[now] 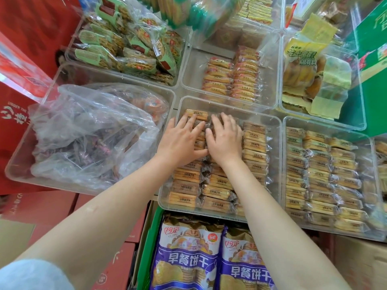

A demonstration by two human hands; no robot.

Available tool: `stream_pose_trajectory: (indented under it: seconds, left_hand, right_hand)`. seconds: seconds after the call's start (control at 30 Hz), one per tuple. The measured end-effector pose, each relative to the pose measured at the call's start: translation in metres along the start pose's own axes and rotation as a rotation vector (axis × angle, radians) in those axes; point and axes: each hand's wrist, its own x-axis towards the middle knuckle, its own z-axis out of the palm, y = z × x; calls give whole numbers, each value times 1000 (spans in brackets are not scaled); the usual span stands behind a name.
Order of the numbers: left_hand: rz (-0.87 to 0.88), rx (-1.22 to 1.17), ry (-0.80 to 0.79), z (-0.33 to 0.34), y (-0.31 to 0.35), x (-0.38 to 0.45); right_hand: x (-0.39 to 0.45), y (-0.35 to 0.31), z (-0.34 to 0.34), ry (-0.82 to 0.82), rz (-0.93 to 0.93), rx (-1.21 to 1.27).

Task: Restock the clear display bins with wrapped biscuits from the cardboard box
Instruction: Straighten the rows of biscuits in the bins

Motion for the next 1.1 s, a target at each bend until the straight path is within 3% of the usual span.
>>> stream_pose_trajectory:
  seconds: [0.47,0.57,0.73,0.87,0.97,1.1]
  left_hand:
    - [17,24,-32,2,-2,1]
    - [19,47,-26,1,-1,0]
    - [17,69,-36,1,-2,-1]
    - [28,64,-32,1,-2,0]
    - [28,61,-33,0,-2,-1]
    - [28,57,-43,-2,-2,-2]
  right_hand:
    - [9,-8,3,-75,138,227]
    - [8,-4,-5,-155,97,191]
    - [-7,13,-1,-41,29,26]
    - [-9,8,10,-112,-29,-83]
    - [-4,8,3,-186,-22,-10]
    - [-28,12,-3,-12,7,101]
